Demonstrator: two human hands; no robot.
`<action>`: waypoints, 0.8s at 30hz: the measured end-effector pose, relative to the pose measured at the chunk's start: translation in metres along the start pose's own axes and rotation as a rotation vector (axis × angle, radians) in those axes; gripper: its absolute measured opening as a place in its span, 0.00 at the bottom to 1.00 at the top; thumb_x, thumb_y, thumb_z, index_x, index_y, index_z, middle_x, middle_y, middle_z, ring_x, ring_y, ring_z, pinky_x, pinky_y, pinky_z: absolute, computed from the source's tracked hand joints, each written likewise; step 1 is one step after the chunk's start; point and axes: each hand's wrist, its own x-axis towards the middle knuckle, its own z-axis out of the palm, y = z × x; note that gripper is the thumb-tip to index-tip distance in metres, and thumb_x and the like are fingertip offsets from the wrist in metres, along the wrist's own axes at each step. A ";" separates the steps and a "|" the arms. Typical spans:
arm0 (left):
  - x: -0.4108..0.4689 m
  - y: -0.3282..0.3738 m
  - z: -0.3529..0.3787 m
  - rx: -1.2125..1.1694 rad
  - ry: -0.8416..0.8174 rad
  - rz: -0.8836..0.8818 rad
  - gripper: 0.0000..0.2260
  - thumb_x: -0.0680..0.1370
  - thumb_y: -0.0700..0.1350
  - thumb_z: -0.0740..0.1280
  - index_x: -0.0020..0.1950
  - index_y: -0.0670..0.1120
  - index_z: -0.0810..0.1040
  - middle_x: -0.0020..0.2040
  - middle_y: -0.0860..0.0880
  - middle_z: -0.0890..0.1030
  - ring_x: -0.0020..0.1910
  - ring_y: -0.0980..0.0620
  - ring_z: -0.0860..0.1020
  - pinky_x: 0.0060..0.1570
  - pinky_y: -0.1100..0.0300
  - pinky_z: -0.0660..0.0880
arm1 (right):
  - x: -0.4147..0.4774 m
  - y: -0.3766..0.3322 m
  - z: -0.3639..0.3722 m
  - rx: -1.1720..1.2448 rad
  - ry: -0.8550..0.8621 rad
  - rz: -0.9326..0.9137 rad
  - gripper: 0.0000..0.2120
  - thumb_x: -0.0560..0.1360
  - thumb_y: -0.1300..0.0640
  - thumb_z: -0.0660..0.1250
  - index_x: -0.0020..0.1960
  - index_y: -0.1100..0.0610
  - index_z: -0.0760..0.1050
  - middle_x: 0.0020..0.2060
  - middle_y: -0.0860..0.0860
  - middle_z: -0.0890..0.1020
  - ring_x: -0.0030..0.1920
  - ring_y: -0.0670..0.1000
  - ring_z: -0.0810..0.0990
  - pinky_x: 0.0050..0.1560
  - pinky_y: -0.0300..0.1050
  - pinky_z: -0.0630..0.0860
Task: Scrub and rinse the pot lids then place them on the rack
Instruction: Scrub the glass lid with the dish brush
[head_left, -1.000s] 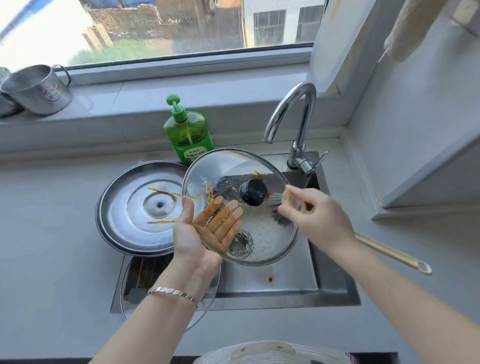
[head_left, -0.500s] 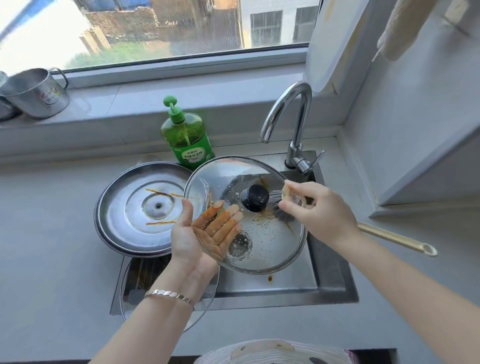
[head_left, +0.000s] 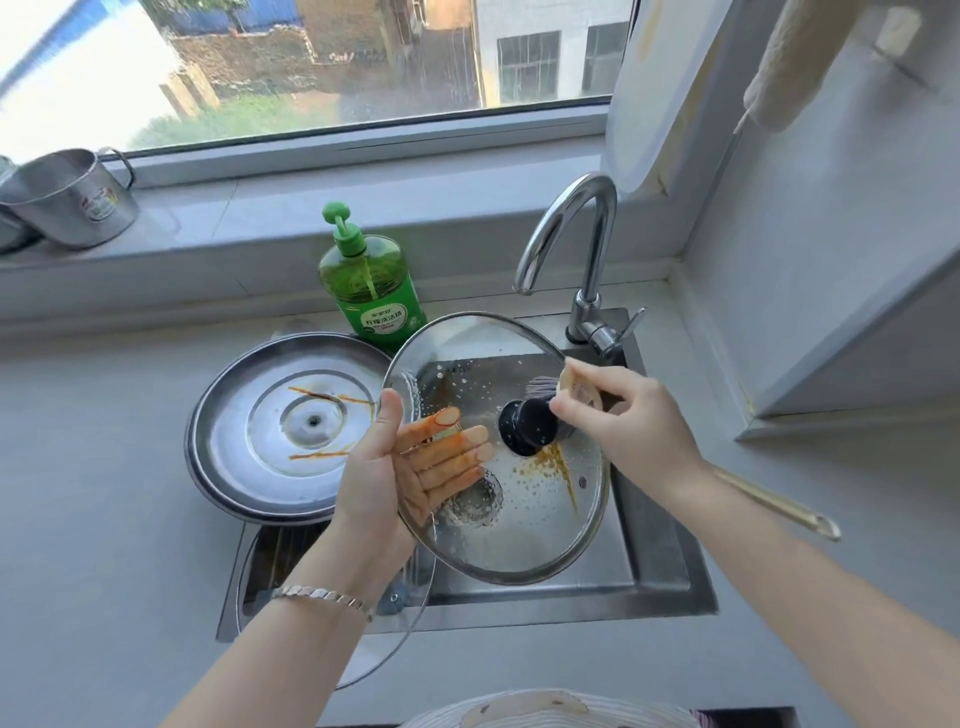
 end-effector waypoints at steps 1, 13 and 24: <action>0.000 0.000 -0.001 0.012 -0.011 -0.005 0.23 0.76 0.57 0.58 0.47 0.37 0.78 0.39 0.37 0.84 0.34 0.43 0.84 0.35 0.54 0.81 | 0.003 0.000 -0.002 0.007 0.007 0.019 0.14 0.70 0.47 0.71 0.55 0.42 0.78 0.45 0.39 0.79 0.48 0.45 0.75 0.51 0.43 0.71; -0.002 -0.004 -0.005 0.259 -0.147 -0.012 0.15 0.62 0.31 0.68 0.49 0.35 0.78 0.41 0.36 0.84 0.37 0.42 0.84 0.39 0.53 0.82 | 0.013 0.010 -0.012 0.016 0.051 0.069 0.12 0.70 0.45 0.71 0.53 0.40 0.78 0.45 0.40 0.79 0.49 0.46 0.75 0.51 0.44 0.70; -0.001 -0.006 -0.004 0.262 -0.171 -0.040 0.15 0.62 0.32 0.68 0.48 0.34 0.78 0.41 0.36 0.83 0.37 0.41 0.84 0.36 0.53 0.82 | -0.018 -0.021 0.011 -0.161 -0.068 -0.232 0.21 0.69 0.46 0.71 0.62 0.40 0.74 0.51 0.36 0.77 0.47 0.41 0.76 0.46 0.39 0.73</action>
